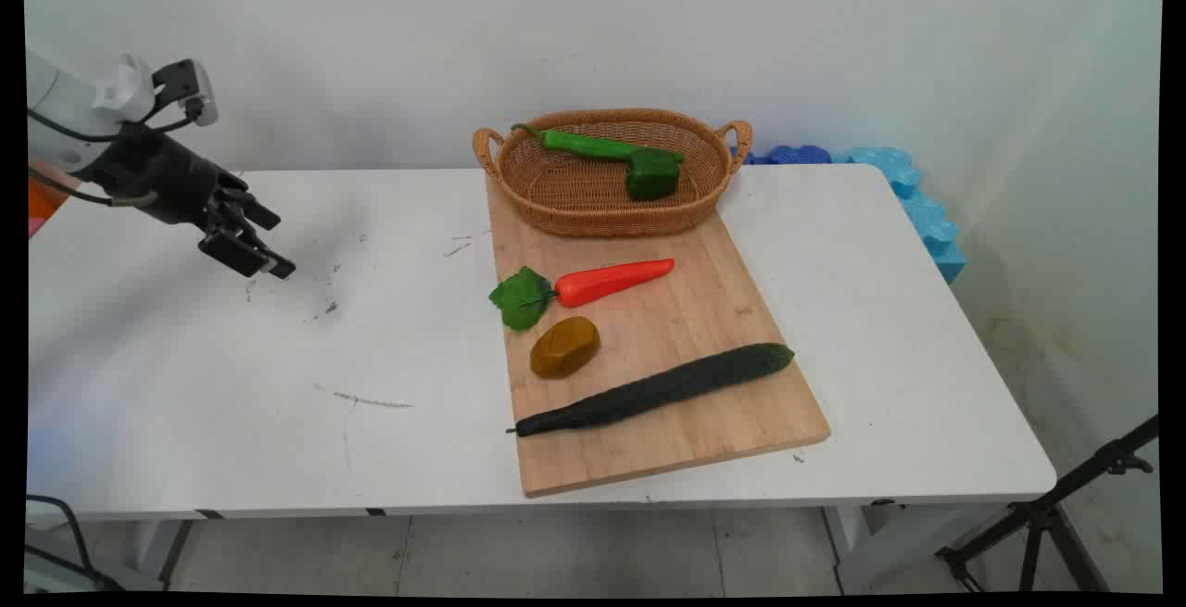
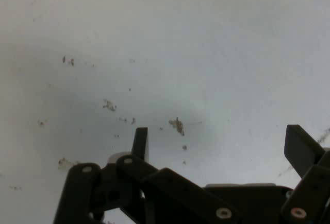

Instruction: Pick up the potato from the cutting board

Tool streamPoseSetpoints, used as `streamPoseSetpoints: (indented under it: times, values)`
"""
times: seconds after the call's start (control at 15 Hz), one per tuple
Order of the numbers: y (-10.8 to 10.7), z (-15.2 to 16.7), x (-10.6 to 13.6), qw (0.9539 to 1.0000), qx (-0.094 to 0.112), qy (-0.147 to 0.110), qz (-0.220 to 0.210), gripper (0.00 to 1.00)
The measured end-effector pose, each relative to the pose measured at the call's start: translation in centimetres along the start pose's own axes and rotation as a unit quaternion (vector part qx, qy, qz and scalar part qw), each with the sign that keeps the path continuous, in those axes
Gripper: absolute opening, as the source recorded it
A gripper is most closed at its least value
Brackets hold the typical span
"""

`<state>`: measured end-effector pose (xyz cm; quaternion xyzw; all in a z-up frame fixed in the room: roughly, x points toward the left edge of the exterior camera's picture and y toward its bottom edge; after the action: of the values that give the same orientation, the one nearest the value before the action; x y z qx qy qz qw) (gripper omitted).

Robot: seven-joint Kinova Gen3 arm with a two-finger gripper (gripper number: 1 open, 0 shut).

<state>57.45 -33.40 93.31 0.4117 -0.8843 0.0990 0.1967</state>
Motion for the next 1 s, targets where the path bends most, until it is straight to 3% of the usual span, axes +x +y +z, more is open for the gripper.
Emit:
streamPoseSetpoints:
  times: [0.47, 1.0]
  values:
    - [1.4, 0.9, 4.6, 0.9998, -0.017, 0.006, 0.011, 1.0]
    - [6.9, 5.0, 11.8, 0.9977, -0.059, 0.026, 0.019, 1.0]
